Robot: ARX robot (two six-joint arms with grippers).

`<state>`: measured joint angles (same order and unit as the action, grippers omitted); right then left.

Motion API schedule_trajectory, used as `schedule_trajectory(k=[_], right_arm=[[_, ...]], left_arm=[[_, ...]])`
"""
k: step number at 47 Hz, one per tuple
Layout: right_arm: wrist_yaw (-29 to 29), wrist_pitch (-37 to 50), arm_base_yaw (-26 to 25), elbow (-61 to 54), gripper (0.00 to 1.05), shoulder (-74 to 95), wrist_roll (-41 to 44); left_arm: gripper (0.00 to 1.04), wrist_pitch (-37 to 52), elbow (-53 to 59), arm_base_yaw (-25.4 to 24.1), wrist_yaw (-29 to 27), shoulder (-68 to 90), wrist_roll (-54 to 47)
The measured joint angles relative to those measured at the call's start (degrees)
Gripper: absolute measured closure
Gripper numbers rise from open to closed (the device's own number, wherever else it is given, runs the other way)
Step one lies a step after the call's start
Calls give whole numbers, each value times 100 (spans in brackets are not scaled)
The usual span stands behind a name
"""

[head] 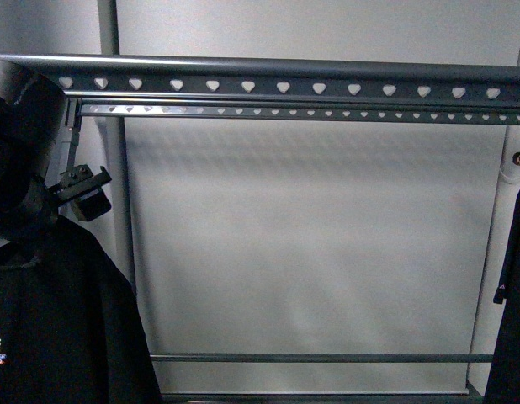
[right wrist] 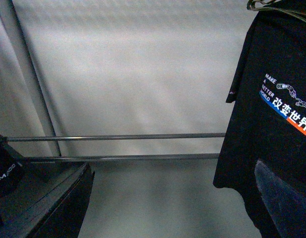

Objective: Hang clothes on hanger

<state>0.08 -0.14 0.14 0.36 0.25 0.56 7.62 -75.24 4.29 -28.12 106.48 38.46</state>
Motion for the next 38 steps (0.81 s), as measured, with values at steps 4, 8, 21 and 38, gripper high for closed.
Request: schedule_trajectory(k=[4, 8, 21, 38], right_arm=[[0, 0, 0, 0, 7, 0, -2], [0, 0, 0, 0, 7, 0, -2], [0, 0, 0, 0, 7, 0, -2], [0, 0, 0, 0, 7, 0, -2]], left_arm=[[39, -4, -9, -24, 37, 9, -52], [54, 2, 15, -48, 160, -11, -109], [93, 673, 1123, -109, 1062, -802, -428], [101, -42, 3880, -520, 4634, -3884, -2223]])
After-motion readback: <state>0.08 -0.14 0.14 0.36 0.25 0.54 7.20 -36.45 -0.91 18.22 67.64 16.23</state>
